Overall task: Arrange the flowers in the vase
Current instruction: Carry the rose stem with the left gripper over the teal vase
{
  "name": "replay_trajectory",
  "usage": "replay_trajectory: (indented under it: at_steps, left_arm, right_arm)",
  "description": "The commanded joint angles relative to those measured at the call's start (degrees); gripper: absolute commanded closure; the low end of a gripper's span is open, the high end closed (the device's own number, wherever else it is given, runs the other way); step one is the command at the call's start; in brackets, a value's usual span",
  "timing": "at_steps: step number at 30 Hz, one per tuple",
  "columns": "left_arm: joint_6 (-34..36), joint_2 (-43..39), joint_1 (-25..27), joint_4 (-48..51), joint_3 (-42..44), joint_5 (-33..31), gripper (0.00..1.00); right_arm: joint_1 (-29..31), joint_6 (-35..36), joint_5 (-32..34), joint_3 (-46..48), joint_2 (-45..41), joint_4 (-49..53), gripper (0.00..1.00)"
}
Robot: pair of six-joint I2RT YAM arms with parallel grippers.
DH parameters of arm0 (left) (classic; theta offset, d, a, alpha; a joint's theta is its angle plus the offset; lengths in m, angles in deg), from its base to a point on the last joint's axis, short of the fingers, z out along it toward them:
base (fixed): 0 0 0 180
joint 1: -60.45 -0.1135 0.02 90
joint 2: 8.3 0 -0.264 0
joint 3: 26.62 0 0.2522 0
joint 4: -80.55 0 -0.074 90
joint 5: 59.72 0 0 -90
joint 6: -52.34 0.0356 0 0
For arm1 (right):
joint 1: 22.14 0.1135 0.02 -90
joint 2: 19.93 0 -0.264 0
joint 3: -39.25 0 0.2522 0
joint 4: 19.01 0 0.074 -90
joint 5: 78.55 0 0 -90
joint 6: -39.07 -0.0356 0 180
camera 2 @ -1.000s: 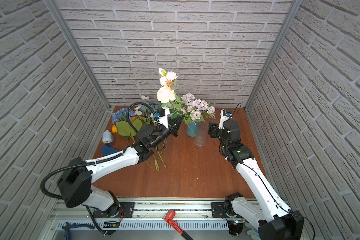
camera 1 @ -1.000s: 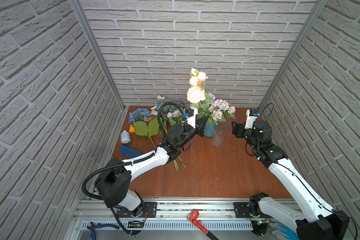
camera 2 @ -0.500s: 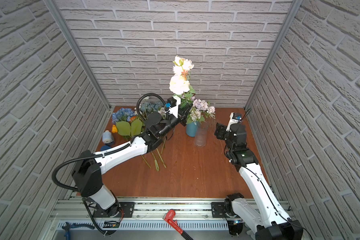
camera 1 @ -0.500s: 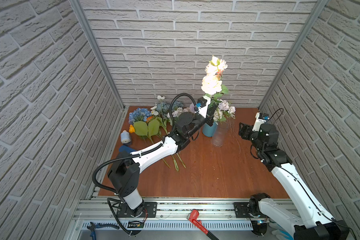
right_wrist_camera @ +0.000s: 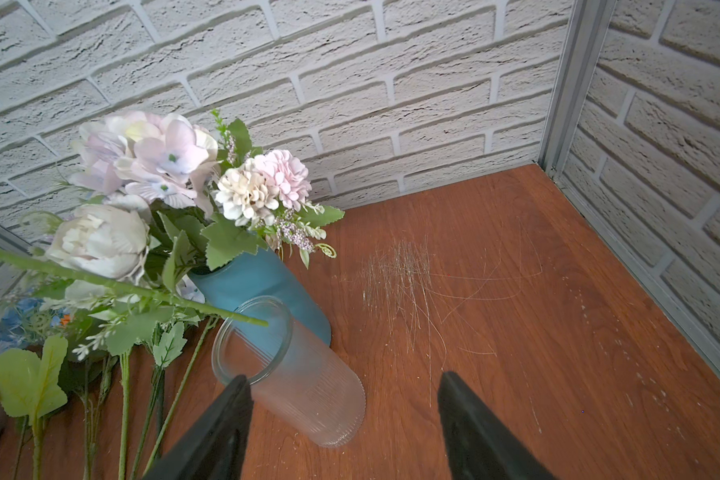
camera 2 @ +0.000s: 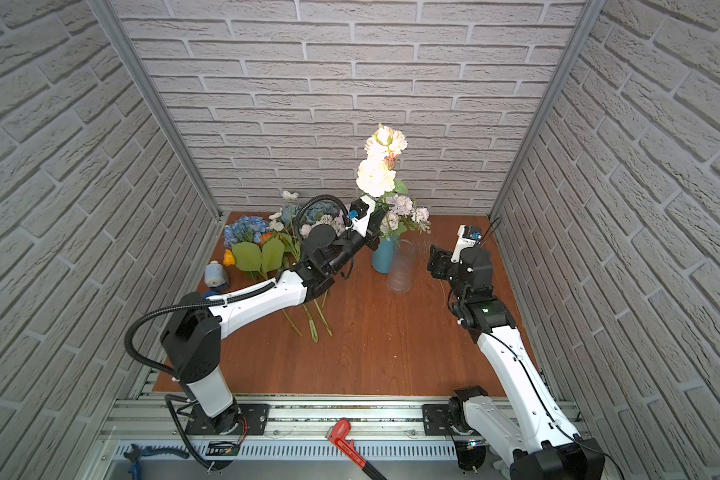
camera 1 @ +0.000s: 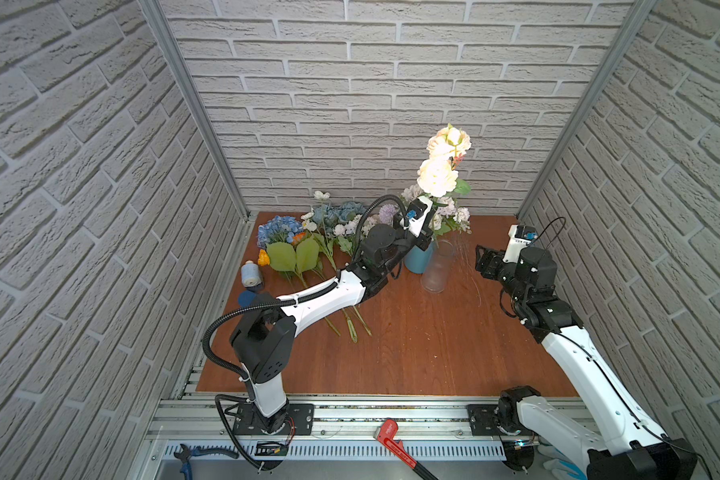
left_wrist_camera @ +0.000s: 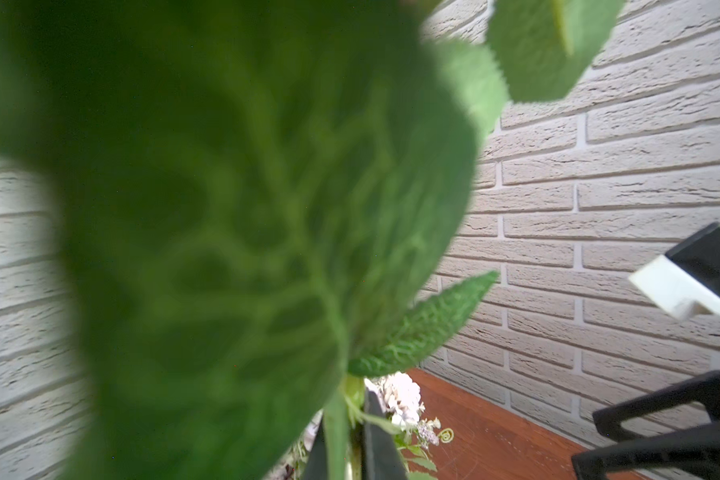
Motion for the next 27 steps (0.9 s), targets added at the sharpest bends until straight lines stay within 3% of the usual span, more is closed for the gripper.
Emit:
replay_trajectory:
  at_steps: [1, 18, 27]
  left_arm:
    - [3.31, -2.08, -0.20, -4.54, -2.23, -1.42, 1.00]
    - [2.54, -6.02, -0.77, -4.89, -2.13, 0.54, 1.00]
    - [3.71, -3.30, -1.80, -5.26, -3.28, 0.12, 1.00]
  right_arm:
    - [-0.34, -0.49, -1.02, 0.56, 0.62, -3.31, 0.28]
    - [-0.39, -0.63, -1.71, 0.82, 2.75, -4.20, 0.28]
    - [-0.33, -0.98, -2.02, 1.24, 3.05, -4.46, 0.28]
